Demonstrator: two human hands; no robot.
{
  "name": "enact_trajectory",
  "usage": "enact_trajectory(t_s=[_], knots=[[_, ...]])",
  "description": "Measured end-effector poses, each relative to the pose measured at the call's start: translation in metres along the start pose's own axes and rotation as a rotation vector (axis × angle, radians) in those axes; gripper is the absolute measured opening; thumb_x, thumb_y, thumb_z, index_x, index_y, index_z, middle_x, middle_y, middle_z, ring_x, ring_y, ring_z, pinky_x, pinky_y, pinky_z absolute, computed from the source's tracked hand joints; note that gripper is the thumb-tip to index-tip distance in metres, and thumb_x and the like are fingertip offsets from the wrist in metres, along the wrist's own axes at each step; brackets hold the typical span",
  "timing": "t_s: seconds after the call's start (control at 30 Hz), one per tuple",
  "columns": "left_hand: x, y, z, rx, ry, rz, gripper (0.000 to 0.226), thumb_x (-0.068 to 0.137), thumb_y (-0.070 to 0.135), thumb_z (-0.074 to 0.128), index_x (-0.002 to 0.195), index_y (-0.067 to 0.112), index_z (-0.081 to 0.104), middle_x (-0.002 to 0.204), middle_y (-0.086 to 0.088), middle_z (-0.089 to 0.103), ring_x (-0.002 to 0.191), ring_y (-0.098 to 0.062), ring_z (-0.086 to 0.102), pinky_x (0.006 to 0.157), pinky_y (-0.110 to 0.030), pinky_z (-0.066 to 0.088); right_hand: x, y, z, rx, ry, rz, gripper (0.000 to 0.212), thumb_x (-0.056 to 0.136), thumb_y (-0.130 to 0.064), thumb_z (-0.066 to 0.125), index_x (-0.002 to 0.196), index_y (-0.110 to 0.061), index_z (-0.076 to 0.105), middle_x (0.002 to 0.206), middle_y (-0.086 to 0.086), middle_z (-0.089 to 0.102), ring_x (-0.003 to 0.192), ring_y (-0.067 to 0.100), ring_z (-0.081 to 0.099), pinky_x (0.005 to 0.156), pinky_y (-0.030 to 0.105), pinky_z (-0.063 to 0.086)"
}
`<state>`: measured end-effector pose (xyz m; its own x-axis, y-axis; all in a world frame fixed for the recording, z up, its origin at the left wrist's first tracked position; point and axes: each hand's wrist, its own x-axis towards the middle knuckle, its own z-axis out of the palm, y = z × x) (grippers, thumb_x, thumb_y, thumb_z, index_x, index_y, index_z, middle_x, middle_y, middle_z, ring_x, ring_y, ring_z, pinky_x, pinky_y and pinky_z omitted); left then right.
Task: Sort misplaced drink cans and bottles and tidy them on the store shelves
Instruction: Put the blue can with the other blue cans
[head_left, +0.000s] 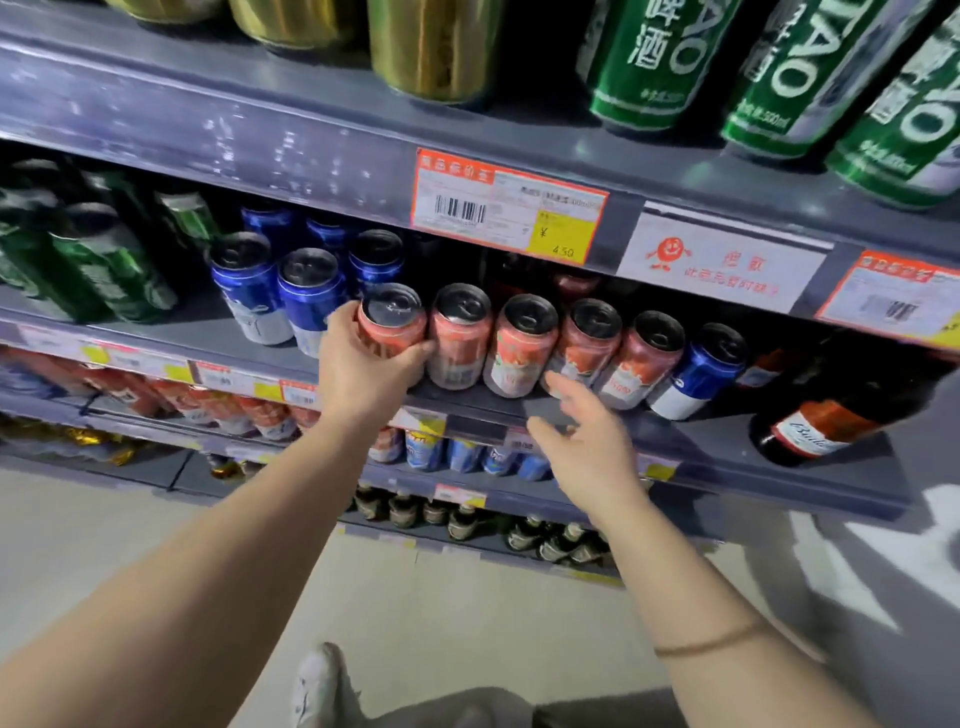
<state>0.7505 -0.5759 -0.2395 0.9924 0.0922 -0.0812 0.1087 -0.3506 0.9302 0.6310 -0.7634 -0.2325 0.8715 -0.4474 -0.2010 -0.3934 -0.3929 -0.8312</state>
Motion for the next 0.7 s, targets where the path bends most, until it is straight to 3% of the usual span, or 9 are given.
enact_trajectory(t_s=[0.07,0.13,0.17,0.27,0.37,0.43,0.5,0.6,0.7], knots=[[0.000,-0.002,0.001,-0.028,-0.001,-0.007,0.086,0.064,0.034,0.088,0.135,0.016,0.042,0.121,0.001,0.061,0.108,-0.012,0.059,0.094,-0.030,0.047,0.008,0.011,-0.024,0.081,0.367,0.007,0.037,0.082,-0.021,0.067,0.115,-0.032,0.056,0.116,-0.005,0.059,0.109,0.014,0.057,0.093,0.034,0.047],[-0.005,0.000,-0.002,-0.022,-0.007,0.024,0.084,0.069,0.029,0.087,0.137,0.016,0.040,0.123,0.003,0.058,0.109,-0.010,0.056,0.091,-0.024,0.042,0.023,0.023,-0.054,0.102,0.700,0.024,0.046,0.068,-0.031,0.068,0.110,-0.018,0.053,0.109,0.005,0.058,0.103,0.029,0.059,0.093,0.043,0.049],[-0.009,0.001,-0.002,-0.014,-0.016,0.047,0.079,0.070,0.027,0.086,0.135,0.017,0.042,0.121,0.005,0.057,0.107,-0.007,0.055,0.089,-0.022,0.042,0.032,0.031,-0.068,0.078,0.777,0.049,0.055,0.062,-0.037,0.066,0.109,-0.014,0.050,0.109,0.011,0.058,0.102,0.035,0.058,0.092,0.049,0.048],[-0.017,0.002,-0.002,-0.027,-0.110,0.112,0.071,0.074,0.011,0.081,0.132,0.015,0.041,0.119,0.004,0.059,0.098,0.004,0.058,0.092,-0.021,0.048,0.062,0.053,-0.093,-0.067,0.716,0.150,0.071,0.057,-0.036,0.075,0.119,-0.012,0.050,0.114,0.017,0.062,0.105,0.034,0.060,0.094,0.048,0.049],[-0.012,0.002,-0.008,0.055,-0.231,0.082,0.080,0.079,0.008,0.075,0.142,0.016,0.025,0.130,0.003,0.054,0.115,-0.004,0.054,0.101,-0.022,0.043,0.076,0.054,-0.098,-0.106,0.557,0.234,0.074,0.055,-0.039,0.082,0.118,-0.010,0.058,0.110,0.014,0.068,0.099,0.026,0.066,0.087,0.045,0.054],[-0.005,0.004,-0.014,0.129,-0.283,0.049,0.067,0.082,0.008,0.071,0.135,0.014,0.030,0.120,0.001,0.056,0.109,-0.010,0.055,0.083,-0.011,0.045,0.075,0.048,-0.096,-0.019,0.524,0.251,0.052,0.062,-0.031,0.085,0.101,-0.009,0.060,0.107,0.014,0.068,0.090,0.022,0.062,0.081,0.040,0.054],[-0.004,0.008,-0.021,0.172,-0.308,0.003,0.055,0.084,0.013,0.069,0.129,0.013,0.037,0.111,0.003,0.058,0.102,-0.012,0.056,0.068,-0.009,0.041,0.070,0.045,-0.096,0.081,0.543,0.235,0.042,0.069,-0.020,0.084,0.101,-0.008,0.061,0.103,0.008,0.064,0.088,0.022,0.060,0.075,0.037,0.049],[-0.014,0.006,-0.033,0.193,-0.289,-0.008,0.065,0.087,0.023,0.068,0.141,0.015,0.033,0.126,0.014,0.051,0.119,-0.009,0.048,0.088,-0.019,0.043,0.044,0.037,-0.092,0.133,0.607,0.139,0.075,0.051,-0.036,0.086,0.117,-0.016,0.056,0.113,0.002,0.062,0.103,0.023,0.062,0.091,0.037,0.050],[-0.024,0.002,-0.047,0.200,-0.301,-0.011,0.085,0.086,0.025,0.071,0.153,0.018,0.020,0.154,0.002,0.033,0.140,-0.015,0.033,0.110,-0.030,0.033,0.012,0.023,-0.084,0.083,0.606,0.096,0.078,0.054,-0.029,0.088,0.121,-0.020,0.050,0.122,0.002,0.060,0.110,0.025,0.059,0.098,0.040,0.048]])
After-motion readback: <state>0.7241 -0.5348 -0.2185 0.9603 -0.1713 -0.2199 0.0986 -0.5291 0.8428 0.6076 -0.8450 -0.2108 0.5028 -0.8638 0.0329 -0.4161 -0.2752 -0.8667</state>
